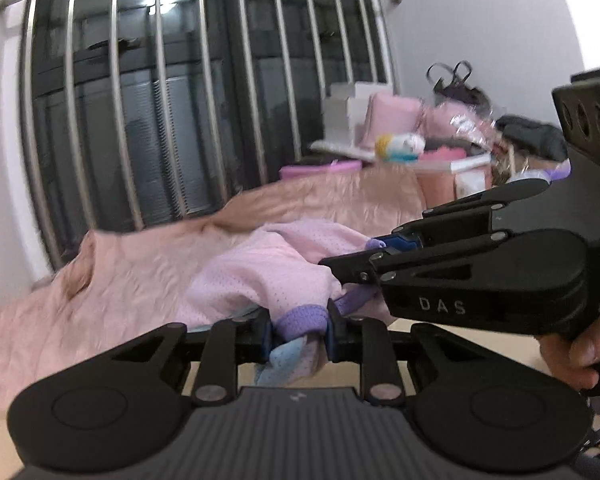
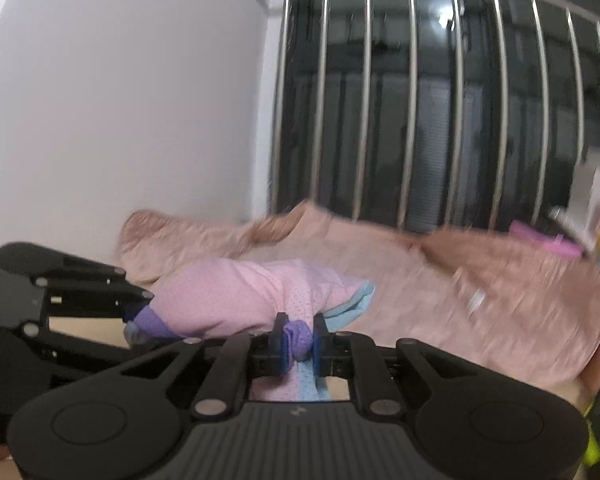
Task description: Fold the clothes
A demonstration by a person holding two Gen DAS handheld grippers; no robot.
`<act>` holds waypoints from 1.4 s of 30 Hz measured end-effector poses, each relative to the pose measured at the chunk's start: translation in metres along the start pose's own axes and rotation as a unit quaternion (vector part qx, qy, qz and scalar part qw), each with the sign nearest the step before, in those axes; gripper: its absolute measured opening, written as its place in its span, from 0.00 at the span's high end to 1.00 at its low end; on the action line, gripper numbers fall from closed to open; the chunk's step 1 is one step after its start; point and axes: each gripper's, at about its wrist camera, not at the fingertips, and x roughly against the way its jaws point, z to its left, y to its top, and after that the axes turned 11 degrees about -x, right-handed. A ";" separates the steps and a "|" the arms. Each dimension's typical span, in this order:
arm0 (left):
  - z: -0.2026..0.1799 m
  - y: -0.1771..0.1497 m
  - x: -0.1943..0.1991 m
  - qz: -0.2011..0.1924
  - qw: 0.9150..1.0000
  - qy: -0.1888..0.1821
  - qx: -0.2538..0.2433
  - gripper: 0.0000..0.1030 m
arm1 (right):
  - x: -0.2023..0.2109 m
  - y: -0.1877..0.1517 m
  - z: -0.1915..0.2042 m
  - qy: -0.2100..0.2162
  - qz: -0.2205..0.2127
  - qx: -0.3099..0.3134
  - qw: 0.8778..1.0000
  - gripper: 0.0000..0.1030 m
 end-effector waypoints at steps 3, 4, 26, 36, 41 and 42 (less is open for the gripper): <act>0.027 0.023 -0.028 -0.015 0.999 -0.033 0.012 0.78 | -0.011 0.026 -0.007 -0.025 -0.028 0.005 0.999 0.90; 0.035 0.030 -0.039 -0.020 0.999 -0.040 0.010 0.78 | -0.019 0.035 -0.011 -0.033 -0.034 0.004 0.999 0.90; 0.174 -0.011 -0.378 0.195 0.965 -0.108 0.141 0.51 | -0.351 0.062 -0.190 -0.148 0.175 -0.115 0.967 0.87; 0.213 0.035 -0.234 0.103 0.971 -0.058 0.207 0.17 | -0.253 0.113 -0.171 -0.141 0.062 -0.150 0.977 0.60; 0.170 0.039 -0.152 0.106 0.977 0.030 0.185 0.00 | -0.183 0.108 -0.133 -0.120 0.051 -0.166 0.978 0.21; 0.160 0.036 -0.136 0.107 0.976 0.052 0.182 0.00 | -0.169 0.102 -0.124 -0.117 0.055 -0.168 0.977 0.16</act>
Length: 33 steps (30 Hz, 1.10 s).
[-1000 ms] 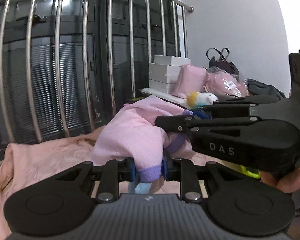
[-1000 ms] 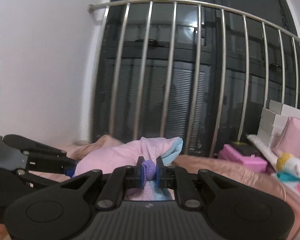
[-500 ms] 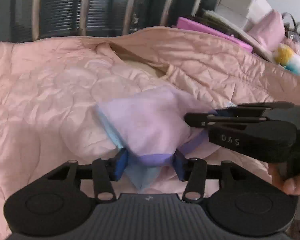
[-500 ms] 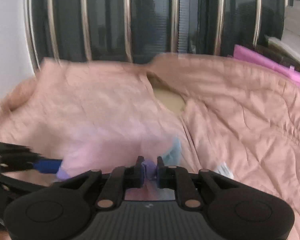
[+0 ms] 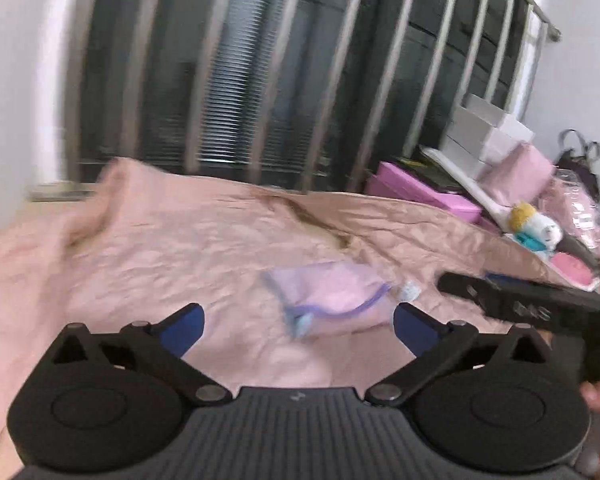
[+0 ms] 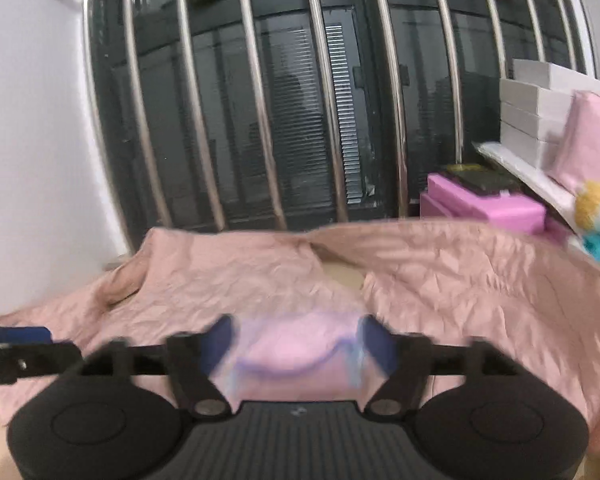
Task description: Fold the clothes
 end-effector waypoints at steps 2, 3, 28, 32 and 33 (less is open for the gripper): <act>-0.013 -0.021 0.026 -0.003 0.999 0.037 -0.004 0.00 | 0.026 -0.025 0.007 0.013 0.015 0.010 1.000 0.13; -0.020 -0.031 0.036 -0.003 0.999 0.050 -0.005 0.00 | 0.037 -0.038 0.010 0.016 0.020 0.014 1.000 0.13; -0.056 -0.180 0.084 0.065 0.982 0.177 -0.009 0.00 | 0.136 -0.201 -0.002 -0.057 -0.004 0.051 0.997 0.00; -0.046 -0.177 0.075 0.069 0.986 0.148 0.046 0.00 | 0.113 -0.197 0.000 -0.082 0.008 0.067 0.994 0.00; -0.043 -0.179 0.070 0.069 0.986 0.138 0.056 0.00 | 0.109 -0.196 0.000 -0.084 0.009 0.065 0.994 0.00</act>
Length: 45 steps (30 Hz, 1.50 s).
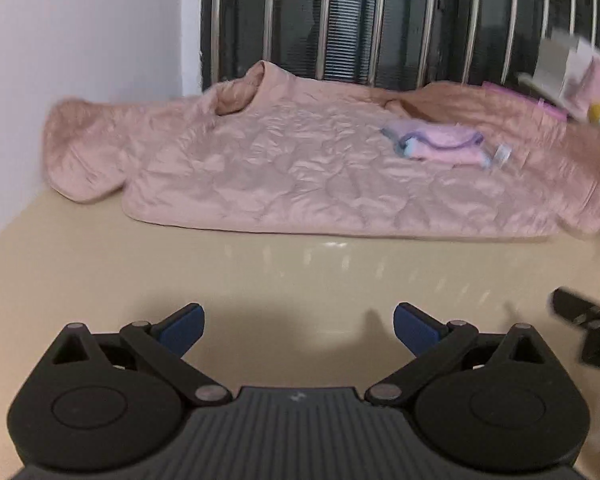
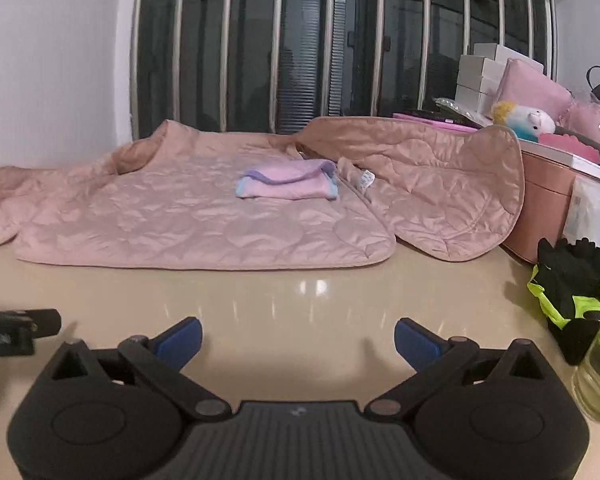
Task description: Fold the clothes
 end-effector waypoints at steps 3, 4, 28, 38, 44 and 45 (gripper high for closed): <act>-0.005 0.004 -0.012 0.020 1.000 -0.005 -0.004 0.00 | -0.014 0.004 -0.003 -0.001 0.013 -0.017 1.000 0.00; -0.008 0.006 -0.015 0.020 1.000 0.002 -0.013 0.00 | -0.019 0.005 -0.003 0.001 0.020 -0.021 1.000 0.00; -0.024 0.007 -0.026 0.015 0.999 0.004 -0.050 0.01 | -0.042 0.005 0.007 0.011 0.078 -0.006 0.997 0.00; -0.026 0.006 -0.026 0.014 0.999 0.002 -0.050 0.01 | -0.042 0.004 0.012 0.019 0.080 -0.001 0.997 0.00; -0.026 0.006 -0.026 0.014 0.999 0.002 -0.049 0.01 | -0.042 0.004 0.011 0.019 0.080 -0.001 0.997 0.00; -0.026 0.006 -0.026 0.014 0.999 0.003 -0.048 0.01 | -0.042 0.004 0.011 0.019 0.080 -0.001 0.997 0.00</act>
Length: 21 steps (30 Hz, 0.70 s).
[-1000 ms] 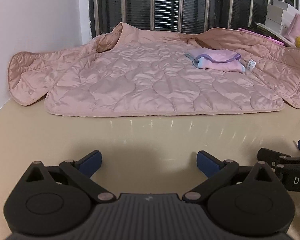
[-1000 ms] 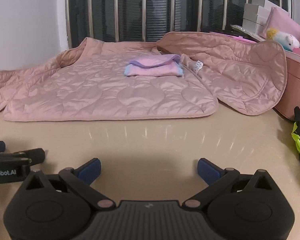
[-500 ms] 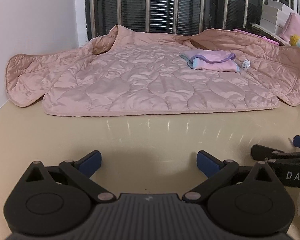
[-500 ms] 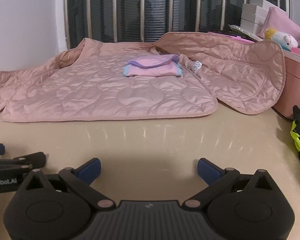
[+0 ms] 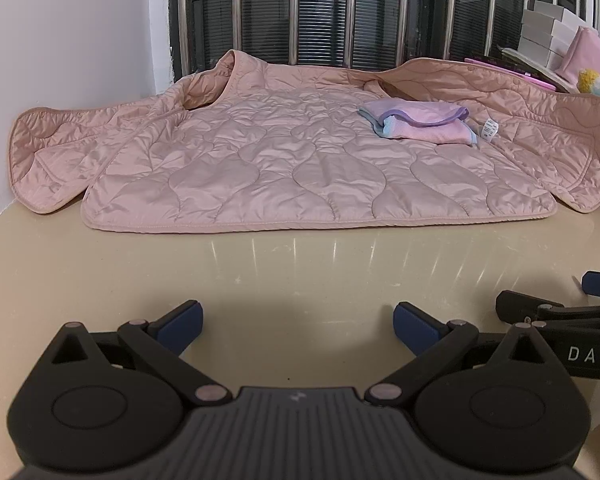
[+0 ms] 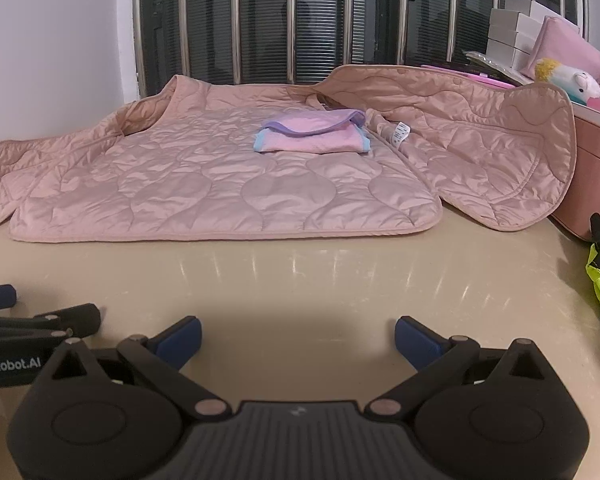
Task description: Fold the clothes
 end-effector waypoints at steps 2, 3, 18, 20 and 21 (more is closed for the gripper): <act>0.000 0.000 0.000 0.000 1.000 0.001 0.001 0.01 | 0.000 0.000 0.000 0.000 0.000 0.000 1.000 0.00; -0.001 0.000 0.000 0.000 1.000 0.002 0.001 0.01 | 0.000 0.000 0.000 0.000 0.000 0.000 1.000 0.00; -0.001 0.000 -0.001 0.001 1.000 0.007 0.005 0.01 | 0.001 -0.001 0.001 -0.009 -0.002 -0.008 1.000 0.00; -0.001 0.000 -0.001 0.001 1.000 0.008 0.006 0.01 | 0.001 -0.001 0.001 -0.010 -0.002 -0.009 1.000 0.00; -0.002 0.000 0.000 0.001 1.000 0.008 0.006 0.01 | 0.001 -0.001 0.001 -0.010 -0.002 -0.009 1.000 0.00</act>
